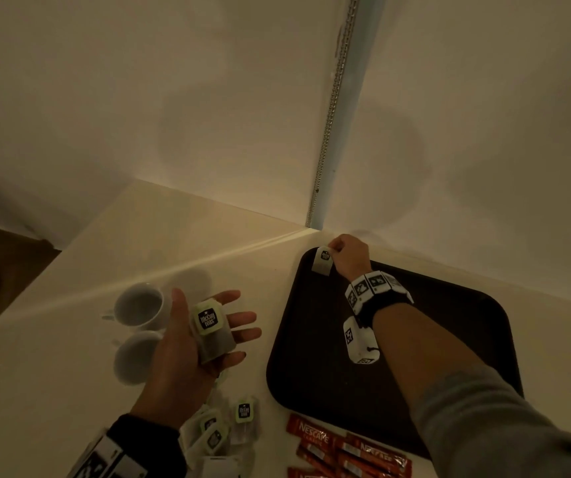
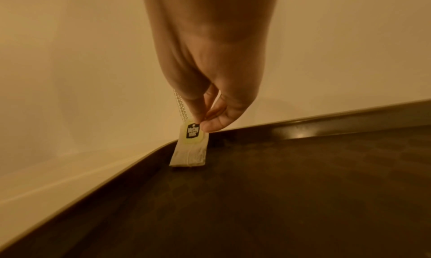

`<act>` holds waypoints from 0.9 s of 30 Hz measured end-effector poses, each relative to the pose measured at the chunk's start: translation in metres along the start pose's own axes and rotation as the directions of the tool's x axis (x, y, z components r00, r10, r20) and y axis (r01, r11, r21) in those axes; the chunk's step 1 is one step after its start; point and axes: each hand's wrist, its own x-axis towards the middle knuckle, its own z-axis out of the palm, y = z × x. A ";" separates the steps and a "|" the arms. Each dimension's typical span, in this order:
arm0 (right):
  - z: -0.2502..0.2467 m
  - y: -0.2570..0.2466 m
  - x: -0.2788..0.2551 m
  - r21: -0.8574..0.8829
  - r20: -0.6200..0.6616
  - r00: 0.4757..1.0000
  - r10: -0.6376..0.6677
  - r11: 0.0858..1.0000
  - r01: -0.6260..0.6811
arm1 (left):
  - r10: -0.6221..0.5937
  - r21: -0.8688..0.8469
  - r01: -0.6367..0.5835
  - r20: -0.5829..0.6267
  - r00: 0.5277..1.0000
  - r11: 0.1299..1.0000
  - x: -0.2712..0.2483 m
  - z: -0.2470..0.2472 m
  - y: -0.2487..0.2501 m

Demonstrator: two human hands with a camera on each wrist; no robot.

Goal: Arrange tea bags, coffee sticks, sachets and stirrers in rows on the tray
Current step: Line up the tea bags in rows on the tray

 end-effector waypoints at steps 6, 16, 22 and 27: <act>0.005 0.001 0.010 -0.026 -0.017 1.000 0.015 1.000 -0.016 | -0.015 0.026 0.015 0.013 1.000 1.000 0.003 -0.001 -0.004; -0.034 -0.051 -0.036 0.189 0.105 0.977 -0.184 0.968 0.162 | -0.103 0.082 0.094 0.105 0.989 0.992 0.010 0.014 0.004; -0.078 -0.120 -0.128 0.378 0.365 0.702 -0.612 0.786 0.489 | -0.091 0.174 0.058 0.186 0.978 0.983 0.014 0.046 0.013; -0.095 -0.125 -0.148 0.347 0.322 0.732 -0.601 0.794 0.499 | -0.052 0.130 0.016 0.280 0.958 0.991 0.009 0.062 0.016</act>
